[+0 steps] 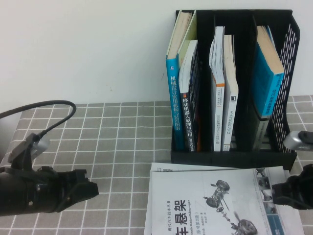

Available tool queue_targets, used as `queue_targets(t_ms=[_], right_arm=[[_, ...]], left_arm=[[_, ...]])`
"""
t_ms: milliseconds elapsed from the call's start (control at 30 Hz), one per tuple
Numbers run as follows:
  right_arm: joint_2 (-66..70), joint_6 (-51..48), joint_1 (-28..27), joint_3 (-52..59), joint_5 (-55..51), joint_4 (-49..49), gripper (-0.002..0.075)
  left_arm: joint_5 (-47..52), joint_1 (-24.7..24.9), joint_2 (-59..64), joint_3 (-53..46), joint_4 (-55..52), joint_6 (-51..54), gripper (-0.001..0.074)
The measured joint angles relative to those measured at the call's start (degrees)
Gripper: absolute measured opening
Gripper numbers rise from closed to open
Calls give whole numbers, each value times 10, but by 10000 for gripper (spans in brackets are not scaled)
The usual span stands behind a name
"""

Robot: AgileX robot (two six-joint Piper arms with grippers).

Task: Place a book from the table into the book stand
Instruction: Push book with right arm

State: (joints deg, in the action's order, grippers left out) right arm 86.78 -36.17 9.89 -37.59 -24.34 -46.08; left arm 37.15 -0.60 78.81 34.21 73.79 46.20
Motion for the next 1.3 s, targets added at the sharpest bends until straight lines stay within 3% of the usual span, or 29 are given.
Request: queue_targets(t_ms=[367,833,1067,1300], right_arm=[[-31,-15,5,0,42,30,-3],[-41,152,5,0,55,230,-3],[-8,158,5,0,31,223,-3],[-4,78,5,0,31,124,-3]], left_arm=[[19,0,6,0,0,4,-3],[20,0,6,0,0,6,-3],[20,0,6,0,0,6,-3],[20,0,6,0,-1,6,-3]])
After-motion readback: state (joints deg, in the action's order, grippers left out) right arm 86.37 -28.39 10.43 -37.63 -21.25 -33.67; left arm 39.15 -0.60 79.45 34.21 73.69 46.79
